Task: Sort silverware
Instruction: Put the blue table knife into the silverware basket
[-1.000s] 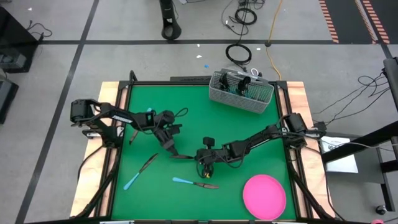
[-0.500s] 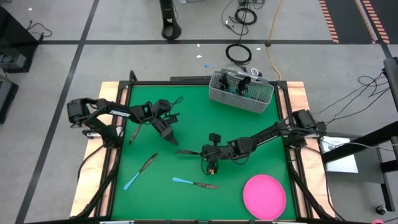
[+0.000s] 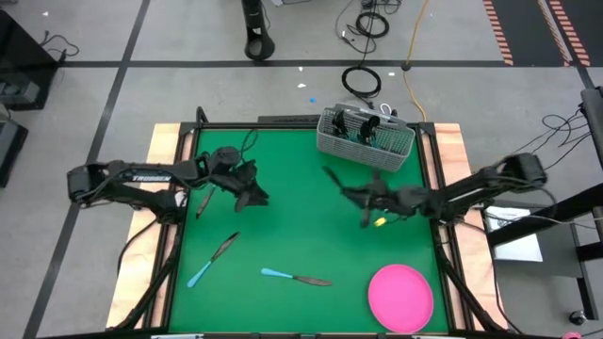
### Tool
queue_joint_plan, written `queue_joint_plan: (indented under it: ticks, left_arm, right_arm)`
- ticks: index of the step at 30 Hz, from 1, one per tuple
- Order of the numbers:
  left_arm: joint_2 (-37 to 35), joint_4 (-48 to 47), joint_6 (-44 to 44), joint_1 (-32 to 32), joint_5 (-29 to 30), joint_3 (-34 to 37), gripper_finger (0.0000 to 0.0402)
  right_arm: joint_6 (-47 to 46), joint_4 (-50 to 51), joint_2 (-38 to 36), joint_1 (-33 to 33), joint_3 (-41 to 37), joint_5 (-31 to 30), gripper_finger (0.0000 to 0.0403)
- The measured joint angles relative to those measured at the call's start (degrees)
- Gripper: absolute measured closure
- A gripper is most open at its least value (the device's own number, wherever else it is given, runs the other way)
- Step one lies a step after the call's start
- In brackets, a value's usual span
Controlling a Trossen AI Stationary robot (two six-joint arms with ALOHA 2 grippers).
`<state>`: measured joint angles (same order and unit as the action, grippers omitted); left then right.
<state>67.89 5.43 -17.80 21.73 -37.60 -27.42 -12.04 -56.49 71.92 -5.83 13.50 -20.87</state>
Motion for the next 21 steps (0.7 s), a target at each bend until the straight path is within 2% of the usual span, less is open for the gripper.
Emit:
queue_joint_plan:
  ticks: [3, 5, 9, 12, 16, 21]
  left_arm:
    - [-3.37, 8.37, 0.42, -2.93, 9.12, 4.13, 0.0236]
    - [-4.62, 19.32, 0.21, -4.89, 12.83, 7.56, 0.0236]
    - [-6.14, 42.64, 0.73, -7.32, 15.35, 15.55, 0.0236]
    - [-6.67, 53.69, 0.74, -7.56, 15.42, 20.09, 0.0236]
    - [-6.96, 57.75, 0.33, -7.53, 15.64, 22.61, 0.0236]
    - [-6.96, 57.94, 0.29, -8.03, 15.6, 23.32, 0.0236]
  right_arm:
    - [4.99, -1.65, -6.15, 2.02, -2.74, -3.94, 0.0399]
    - [9.45, -0.7, -9.95, 3.39, -3.59, -6.04, 0.0399]
    - [19.93, -0.32, -15.85, 5.72, -3.5, -8.26, 0.0399]
    - [29.19, 0.39, -19.73, 7.2, -3.46, -13.85, 0.0398]
    - [37.83, 0.64, -23.59, 10.22, -3.46, -19.85, 0.0398]
    - [42.61, 2.55, -26.1, 16.63, -3.46, -19.61, 0.0396]
